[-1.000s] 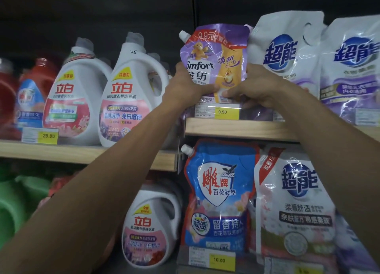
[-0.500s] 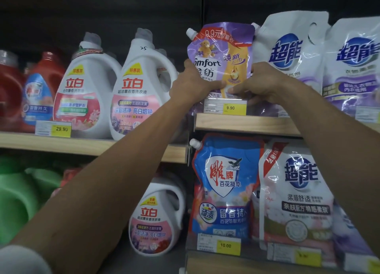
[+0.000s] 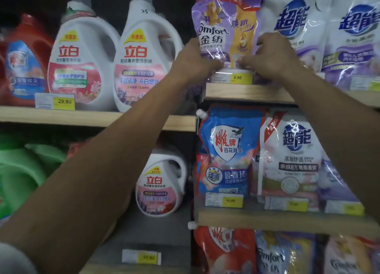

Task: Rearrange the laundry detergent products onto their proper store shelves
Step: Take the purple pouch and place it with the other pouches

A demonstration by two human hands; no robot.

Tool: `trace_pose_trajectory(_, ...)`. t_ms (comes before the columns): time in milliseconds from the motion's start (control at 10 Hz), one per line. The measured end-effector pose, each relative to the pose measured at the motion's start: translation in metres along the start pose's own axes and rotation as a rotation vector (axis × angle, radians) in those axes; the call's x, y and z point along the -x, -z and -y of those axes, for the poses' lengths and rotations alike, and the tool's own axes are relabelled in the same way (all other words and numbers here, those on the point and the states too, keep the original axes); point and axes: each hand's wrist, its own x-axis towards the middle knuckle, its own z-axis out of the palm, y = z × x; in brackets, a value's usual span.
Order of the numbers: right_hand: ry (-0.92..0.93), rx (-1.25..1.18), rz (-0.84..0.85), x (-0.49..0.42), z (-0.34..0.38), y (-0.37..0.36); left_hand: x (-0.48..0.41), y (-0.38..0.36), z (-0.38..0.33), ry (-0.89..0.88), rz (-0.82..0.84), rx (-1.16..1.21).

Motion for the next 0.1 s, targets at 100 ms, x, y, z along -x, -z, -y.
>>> trace_pose_trajectory(100,0.069,0.118,-0.078,0.0273,0.0003,-0.0024,0.0335,0.0211,0.0048,-0.047,-0.028,-0.045)
